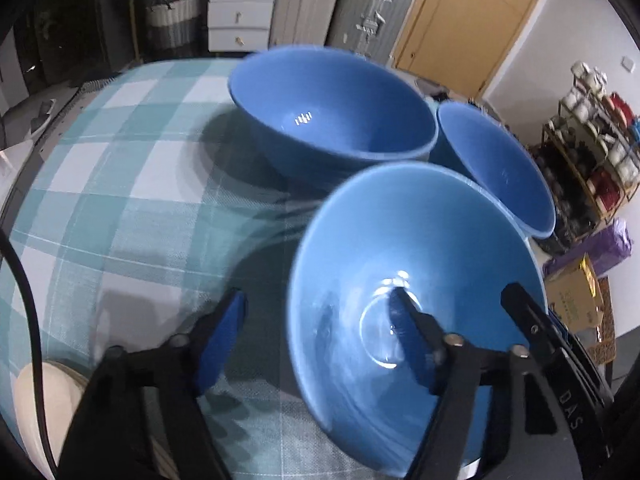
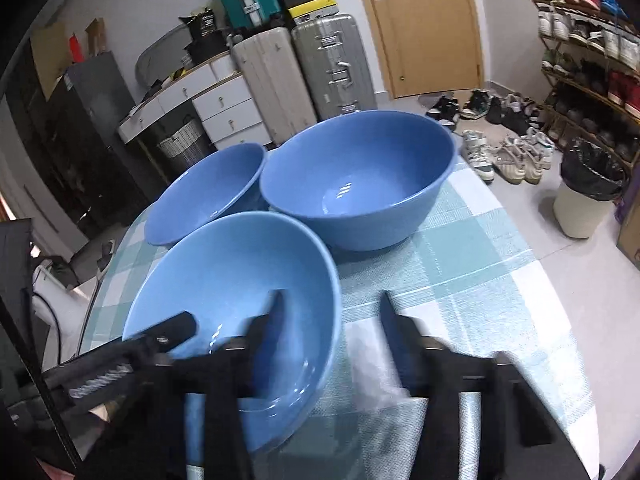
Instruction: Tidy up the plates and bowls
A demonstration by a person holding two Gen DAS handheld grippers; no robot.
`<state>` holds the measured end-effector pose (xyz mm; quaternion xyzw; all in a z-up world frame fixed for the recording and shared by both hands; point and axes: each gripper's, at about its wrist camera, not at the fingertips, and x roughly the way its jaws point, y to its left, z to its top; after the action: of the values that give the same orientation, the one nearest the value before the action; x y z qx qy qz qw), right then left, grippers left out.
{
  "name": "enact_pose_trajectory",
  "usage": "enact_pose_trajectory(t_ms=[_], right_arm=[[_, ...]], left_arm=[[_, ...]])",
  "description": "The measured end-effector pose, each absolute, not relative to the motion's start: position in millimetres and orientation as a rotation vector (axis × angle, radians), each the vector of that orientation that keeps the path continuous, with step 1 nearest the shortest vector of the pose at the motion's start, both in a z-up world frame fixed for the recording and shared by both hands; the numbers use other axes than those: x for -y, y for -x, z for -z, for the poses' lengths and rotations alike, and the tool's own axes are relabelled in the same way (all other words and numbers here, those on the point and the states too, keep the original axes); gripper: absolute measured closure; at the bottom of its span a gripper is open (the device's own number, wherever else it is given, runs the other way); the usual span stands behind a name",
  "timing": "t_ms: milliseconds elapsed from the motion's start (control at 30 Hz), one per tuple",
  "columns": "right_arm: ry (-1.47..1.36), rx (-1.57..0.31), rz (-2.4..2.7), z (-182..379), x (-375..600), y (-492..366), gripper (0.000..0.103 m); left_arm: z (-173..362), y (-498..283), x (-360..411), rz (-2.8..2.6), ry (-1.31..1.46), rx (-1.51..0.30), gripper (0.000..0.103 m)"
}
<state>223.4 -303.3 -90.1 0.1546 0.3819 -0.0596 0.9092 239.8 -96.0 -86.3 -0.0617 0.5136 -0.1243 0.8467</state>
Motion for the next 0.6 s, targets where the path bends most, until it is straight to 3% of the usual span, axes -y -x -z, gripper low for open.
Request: enact_pose_trajectory(t_ms=[100,233,400,600], right_arm=[[-0.318,-0.807,0.098,91.8,299.2,-223.0,0.085],[-0.328,-0.814,0.093,93.4,301.4,-222.9,0.089],[-0.377,-0.829,0.069,98.8,308.2,-222.2,0.09],[-0.377,-0.841,0.061,98.4,309.0,-218.8,0.092]], left_arm=[[92.7,-241.2,93.6,0.27,0.165,-1.108,0.054],[97.3,-243.5,89.2,0.281,0.217,-1.139,0.063],[101.9,-243.7,93.2,0.306,0.221,-1.197,0.081],[103.4,-241.1,89.3,0.31,0.249,-1.207,0.088]])
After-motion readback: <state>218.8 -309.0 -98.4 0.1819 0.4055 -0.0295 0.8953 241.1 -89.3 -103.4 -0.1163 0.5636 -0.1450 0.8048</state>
